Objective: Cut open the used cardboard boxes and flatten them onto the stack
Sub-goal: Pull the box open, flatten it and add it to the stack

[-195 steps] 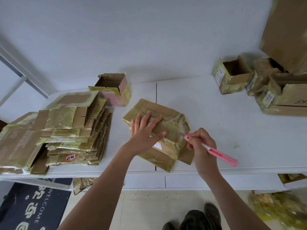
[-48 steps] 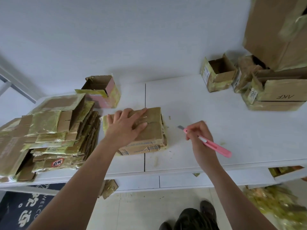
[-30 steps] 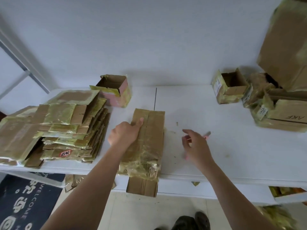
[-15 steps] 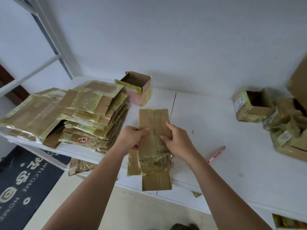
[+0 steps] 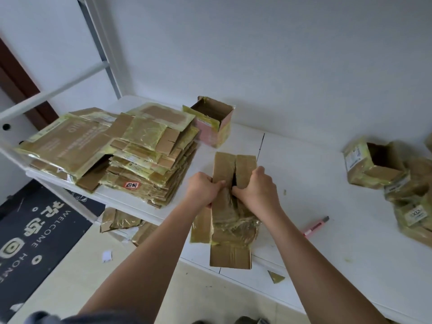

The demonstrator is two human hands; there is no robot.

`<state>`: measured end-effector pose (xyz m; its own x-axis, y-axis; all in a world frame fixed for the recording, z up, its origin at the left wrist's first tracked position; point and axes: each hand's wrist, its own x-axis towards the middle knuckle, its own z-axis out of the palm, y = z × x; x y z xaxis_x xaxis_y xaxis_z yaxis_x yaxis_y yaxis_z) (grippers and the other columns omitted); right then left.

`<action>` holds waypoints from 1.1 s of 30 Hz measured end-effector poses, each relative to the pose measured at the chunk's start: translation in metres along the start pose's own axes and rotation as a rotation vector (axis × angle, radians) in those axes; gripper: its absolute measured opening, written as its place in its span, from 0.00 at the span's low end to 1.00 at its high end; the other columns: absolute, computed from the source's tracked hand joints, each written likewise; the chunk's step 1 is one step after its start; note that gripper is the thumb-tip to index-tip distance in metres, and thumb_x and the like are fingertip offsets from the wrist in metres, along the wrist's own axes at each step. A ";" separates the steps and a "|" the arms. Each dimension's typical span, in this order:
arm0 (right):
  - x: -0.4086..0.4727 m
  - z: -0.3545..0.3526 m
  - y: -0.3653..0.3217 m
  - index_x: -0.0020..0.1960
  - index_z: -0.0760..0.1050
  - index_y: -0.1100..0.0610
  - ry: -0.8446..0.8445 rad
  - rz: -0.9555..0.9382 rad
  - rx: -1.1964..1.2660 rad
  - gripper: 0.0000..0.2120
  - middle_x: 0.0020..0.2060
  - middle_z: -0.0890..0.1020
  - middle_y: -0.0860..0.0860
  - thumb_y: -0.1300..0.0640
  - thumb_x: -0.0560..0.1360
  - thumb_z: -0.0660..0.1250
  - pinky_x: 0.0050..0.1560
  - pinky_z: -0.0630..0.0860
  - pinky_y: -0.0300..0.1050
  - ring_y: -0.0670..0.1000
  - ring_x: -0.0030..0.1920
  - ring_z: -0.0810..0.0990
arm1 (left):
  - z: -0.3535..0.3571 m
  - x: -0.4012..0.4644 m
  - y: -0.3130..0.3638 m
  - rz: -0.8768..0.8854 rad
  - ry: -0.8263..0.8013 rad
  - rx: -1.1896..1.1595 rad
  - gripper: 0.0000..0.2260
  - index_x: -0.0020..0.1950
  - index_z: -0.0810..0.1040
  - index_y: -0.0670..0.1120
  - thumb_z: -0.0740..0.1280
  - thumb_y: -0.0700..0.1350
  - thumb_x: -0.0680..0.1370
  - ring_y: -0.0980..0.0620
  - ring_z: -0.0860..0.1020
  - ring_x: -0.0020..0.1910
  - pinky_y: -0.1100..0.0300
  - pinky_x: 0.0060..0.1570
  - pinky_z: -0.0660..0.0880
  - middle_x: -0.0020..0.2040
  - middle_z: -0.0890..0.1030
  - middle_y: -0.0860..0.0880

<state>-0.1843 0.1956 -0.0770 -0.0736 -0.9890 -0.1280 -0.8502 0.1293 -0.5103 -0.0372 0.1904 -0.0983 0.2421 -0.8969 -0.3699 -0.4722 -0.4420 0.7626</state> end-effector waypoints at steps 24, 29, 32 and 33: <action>0.016 -0.037 0.050 0.66 0.70 0.56 -0.355 0.167 0.697 0.24 0.50 0.83 0.54 0.48 0.75 0.73 0.43 0.83 0.50 0.51 0.40 0.84 | 0.004 -0.015 0.009 0.031 0.026 0.137 0.21 0.29 0.67 0.44 0.68 0.51 0.78 0.50 0.71 0.29 0.60 0.27 0.63 0.30 0.71 0.48; 0.016 -0.033 0.034 0.78 0.47 0.44 -0.180 0.064 0.483 0.49 0.74 0.68 0.54 0.32 0.68 0.71 0.62 0.74 0.52 0.57 0.70 0.71 | 0.002 -0.025 0.014 0.078 0.041 0.093 0.19 0.33 0.74 0.41 0.69 0.52 0.78 0.45 0.76 0.34 0.55 0.33 0.73 0.34 0.77 0.44; 0.018 -0.039 0.028 0.79 0.45 0.42 -0.073 0.014 0.502 0.50 0.78 0.60 0.50 0.35 0.69 0.73 0.60 0.70 0.47 0.55 0.75 0.64 | 0.003 -0.038 0.019 0.212 0.032 0.096 0.12 0.44 0.83 0.43 0.68 0.51 0.78 0.45 0.81 0.42 0.50 0.42 0.80 0.40 0.83 0.46; 0.018 -0.041 0.028 0.79 0.49 0.45 -0.045 -0.010 0.487 0.48 0.77 0.62 0.50 0.38 0.69 0.74 0.61 0.69 0.44 0.54 0.74 0.65 | 0.003 -0.041 0.022 0.239 0.030 0.071 0.09 0.49 0.83 0.46 0.69 0.50 0.78 0.47 0.82 0.44 0.51 0.44 0.80 0.43 0.83 0.48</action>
<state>-0.2309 0.1789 -0.0589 -0.0347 -0.9877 -0.1523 -0.5073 0.1487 -0.8489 -0.0595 0.2172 -0.0680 0.1407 -0.9758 -0.1673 -0.5773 -0.2181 0.7869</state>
